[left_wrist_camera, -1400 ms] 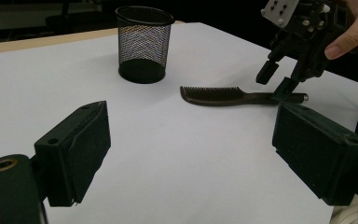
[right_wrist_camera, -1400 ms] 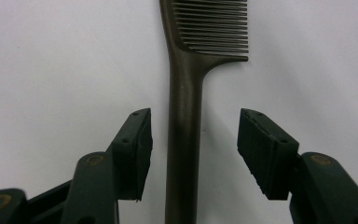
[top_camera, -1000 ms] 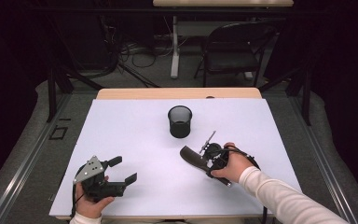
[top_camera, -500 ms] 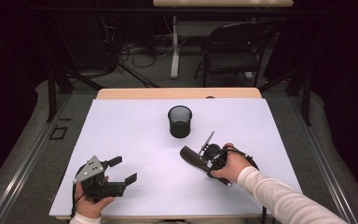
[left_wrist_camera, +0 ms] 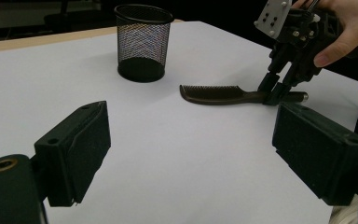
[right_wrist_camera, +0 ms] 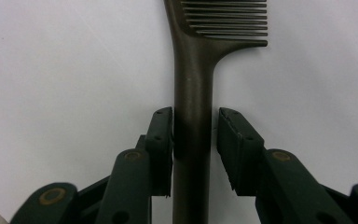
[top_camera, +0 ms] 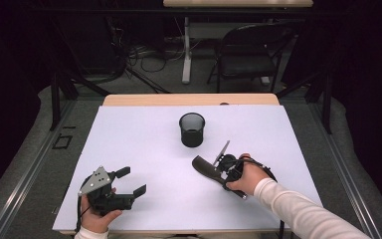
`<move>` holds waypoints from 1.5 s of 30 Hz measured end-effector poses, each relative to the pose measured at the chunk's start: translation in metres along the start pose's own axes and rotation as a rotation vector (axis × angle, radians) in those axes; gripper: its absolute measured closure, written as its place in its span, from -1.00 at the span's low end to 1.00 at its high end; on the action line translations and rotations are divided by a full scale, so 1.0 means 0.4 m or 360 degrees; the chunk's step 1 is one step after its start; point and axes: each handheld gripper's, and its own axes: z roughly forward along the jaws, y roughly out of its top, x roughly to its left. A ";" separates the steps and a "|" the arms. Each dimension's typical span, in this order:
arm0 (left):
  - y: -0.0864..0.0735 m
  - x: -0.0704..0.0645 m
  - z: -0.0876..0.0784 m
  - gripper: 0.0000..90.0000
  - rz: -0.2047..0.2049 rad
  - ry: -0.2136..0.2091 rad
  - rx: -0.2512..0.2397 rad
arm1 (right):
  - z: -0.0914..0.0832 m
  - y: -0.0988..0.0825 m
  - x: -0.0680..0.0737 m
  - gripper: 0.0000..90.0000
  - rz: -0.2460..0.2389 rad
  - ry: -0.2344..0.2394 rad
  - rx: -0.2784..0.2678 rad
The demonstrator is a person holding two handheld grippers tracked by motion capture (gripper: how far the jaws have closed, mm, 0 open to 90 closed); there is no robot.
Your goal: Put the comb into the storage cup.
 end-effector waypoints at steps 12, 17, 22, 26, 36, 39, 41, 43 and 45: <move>0.000 0.001 0.000 -0.74 -0.0001 0.0000 0.0002 | 0.002 0.003 0.003 0.56 -0.0024 -0.0005 0.0045; 0.000 0.001 0.000 -0.74 0.0000 0.0001 0.0002 | 0.004 0.003 0.005 0.59 -0.0019 -0.0009 0.0041; 0.000 0.001 0.001 -0.74 -0.0003 0.0001 0.0004 | 0.004 0.004 0.004 0.61 -0.0010 -0.0003 0.0044; 0.000 0.000 0.001 -0.74 -0.0002 0.0010 0.0005 | 0.004 0.004 0.004 0.61 0.0002 0.0003 0.0042; 0.000 0.001 0.001 -0.74 -0.0003 0.0003 0.0007 | -0.004 0.005 0.002 0.61 -0.0004 -0.0003 0.0084; -0.001 0.001 0.001 -0.74 -0.0003 0.0004 0.0007 | -0.001 0.001 0.003 0.61 0.0013 0.0004 0.0037; -0.001 0.001 0.001 -0.74 -0.0003 0.0003 0.0007 | -0.003 0.000 0.003 0.61 0.0039 0.0013 0.0035; -0.001 0.000 0.001 -0.74 -0.0003 0.0018 0.0003 | -0.006 -0.001 0.001 0.61 0.0034 0.0015 0.0029; -0.001 0.001 0.002 -0.73 -0.0002 0.0010 0.0004 | -0.011 -0.002 0.002 0.62 0.0045 0.0009 0.0026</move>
